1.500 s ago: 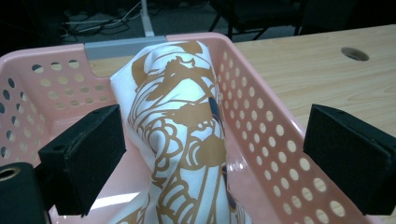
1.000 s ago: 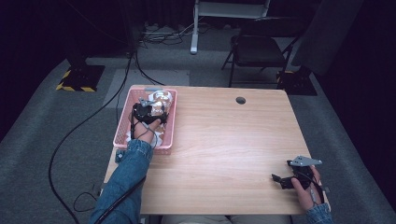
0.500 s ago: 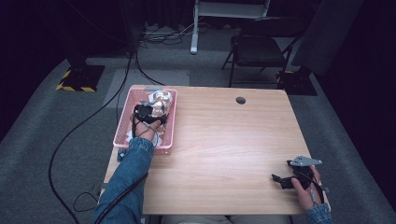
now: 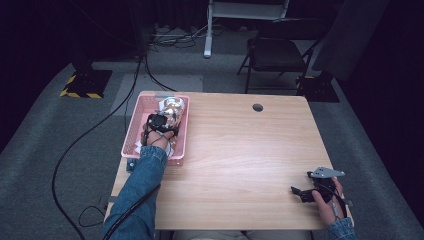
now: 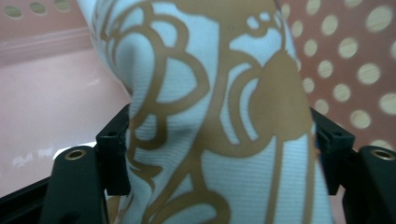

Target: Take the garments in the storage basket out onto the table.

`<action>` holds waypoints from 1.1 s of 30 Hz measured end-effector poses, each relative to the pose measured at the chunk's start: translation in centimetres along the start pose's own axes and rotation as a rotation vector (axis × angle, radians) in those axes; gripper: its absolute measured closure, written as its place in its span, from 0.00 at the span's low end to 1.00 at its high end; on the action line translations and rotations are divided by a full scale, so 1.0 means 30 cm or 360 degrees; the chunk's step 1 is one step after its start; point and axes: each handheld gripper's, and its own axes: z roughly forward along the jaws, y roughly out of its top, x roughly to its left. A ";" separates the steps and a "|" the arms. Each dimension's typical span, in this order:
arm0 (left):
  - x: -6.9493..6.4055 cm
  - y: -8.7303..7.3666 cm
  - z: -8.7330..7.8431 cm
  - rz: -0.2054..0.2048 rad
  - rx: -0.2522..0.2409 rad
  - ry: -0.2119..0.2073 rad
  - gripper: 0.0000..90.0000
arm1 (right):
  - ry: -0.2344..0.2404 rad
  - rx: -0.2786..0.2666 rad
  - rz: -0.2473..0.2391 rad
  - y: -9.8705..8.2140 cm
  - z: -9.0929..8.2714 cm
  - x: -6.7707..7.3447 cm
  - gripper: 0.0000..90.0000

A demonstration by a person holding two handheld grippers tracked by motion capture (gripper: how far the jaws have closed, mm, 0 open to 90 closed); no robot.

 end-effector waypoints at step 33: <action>-0.005 0.024 -0.057 -0.0107 0.0001 0.0002 0.67 | 0.0005 0.0001 -0.0005 0.001 0.001 -0.002 0.00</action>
